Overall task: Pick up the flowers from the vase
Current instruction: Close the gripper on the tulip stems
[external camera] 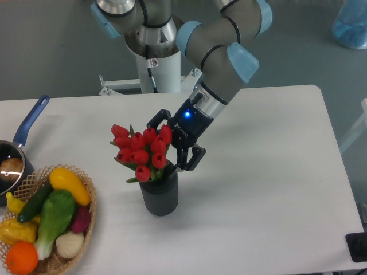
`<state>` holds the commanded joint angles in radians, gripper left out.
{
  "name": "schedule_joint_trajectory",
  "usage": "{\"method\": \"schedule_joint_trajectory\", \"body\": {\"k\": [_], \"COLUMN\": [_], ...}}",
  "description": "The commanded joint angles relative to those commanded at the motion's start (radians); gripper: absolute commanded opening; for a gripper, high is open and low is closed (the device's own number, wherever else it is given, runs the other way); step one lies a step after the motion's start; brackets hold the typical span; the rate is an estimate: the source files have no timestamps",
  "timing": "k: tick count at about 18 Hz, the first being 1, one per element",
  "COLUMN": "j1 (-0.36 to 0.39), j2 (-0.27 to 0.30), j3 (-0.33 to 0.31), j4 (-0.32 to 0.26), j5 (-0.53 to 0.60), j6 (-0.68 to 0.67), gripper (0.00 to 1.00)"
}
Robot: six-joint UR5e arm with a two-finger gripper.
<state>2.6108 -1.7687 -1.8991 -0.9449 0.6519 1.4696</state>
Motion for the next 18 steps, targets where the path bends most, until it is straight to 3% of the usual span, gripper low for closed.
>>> {"method": "schedule_joint_trajectory", "body": {"k": [7,18], "j1": [0.009,0.051], "j2": [-0.043,-0.046], "j3": [0.005,-0.024], "j4": [0.003,0.0], "j5": [-0.02,-0.156], "j6": [0.011,0.006], "gripper": [1.0,1.0]}}
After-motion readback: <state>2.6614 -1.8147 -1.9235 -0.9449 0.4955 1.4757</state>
